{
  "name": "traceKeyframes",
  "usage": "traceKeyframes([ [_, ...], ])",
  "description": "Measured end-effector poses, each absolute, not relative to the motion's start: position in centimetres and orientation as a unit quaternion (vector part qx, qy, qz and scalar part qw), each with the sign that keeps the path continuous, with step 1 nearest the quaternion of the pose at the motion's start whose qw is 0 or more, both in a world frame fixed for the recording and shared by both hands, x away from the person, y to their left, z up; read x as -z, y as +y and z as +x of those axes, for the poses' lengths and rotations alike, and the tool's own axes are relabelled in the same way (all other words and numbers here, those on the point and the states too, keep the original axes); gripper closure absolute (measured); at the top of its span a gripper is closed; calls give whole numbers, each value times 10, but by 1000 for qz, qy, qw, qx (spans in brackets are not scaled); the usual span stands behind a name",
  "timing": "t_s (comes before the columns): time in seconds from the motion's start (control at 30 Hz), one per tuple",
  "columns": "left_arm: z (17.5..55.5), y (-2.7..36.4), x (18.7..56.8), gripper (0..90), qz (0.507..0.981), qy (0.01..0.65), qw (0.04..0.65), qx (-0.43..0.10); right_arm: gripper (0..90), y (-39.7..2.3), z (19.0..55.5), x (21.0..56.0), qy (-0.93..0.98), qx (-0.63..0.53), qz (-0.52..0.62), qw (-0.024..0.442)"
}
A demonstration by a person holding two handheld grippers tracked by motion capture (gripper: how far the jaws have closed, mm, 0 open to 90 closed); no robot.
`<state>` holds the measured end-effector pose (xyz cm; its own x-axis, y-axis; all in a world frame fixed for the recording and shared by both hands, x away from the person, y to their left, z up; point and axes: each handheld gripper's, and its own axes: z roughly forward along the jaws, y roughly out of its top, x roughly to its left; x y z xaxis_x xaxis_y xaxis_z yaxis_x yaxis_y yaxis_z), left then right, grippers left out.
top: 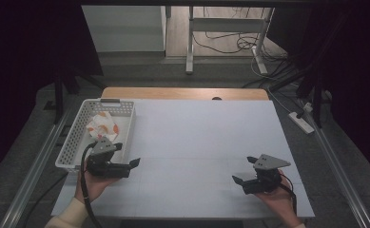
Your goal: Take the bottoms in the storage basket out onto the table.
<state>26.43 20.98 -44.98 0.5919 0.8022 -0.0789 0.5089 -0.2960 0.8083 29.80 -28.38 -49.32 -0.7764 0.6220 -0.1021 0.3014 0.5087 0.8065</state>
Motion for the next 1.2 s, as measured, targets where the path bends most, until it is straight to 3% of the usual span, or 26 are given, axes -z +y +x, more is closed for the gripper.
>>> traceKeyframes([
  [1.2,283,235,443,127,767,439,435,-174,88,-282,298,496,854,-401,270,192],
])
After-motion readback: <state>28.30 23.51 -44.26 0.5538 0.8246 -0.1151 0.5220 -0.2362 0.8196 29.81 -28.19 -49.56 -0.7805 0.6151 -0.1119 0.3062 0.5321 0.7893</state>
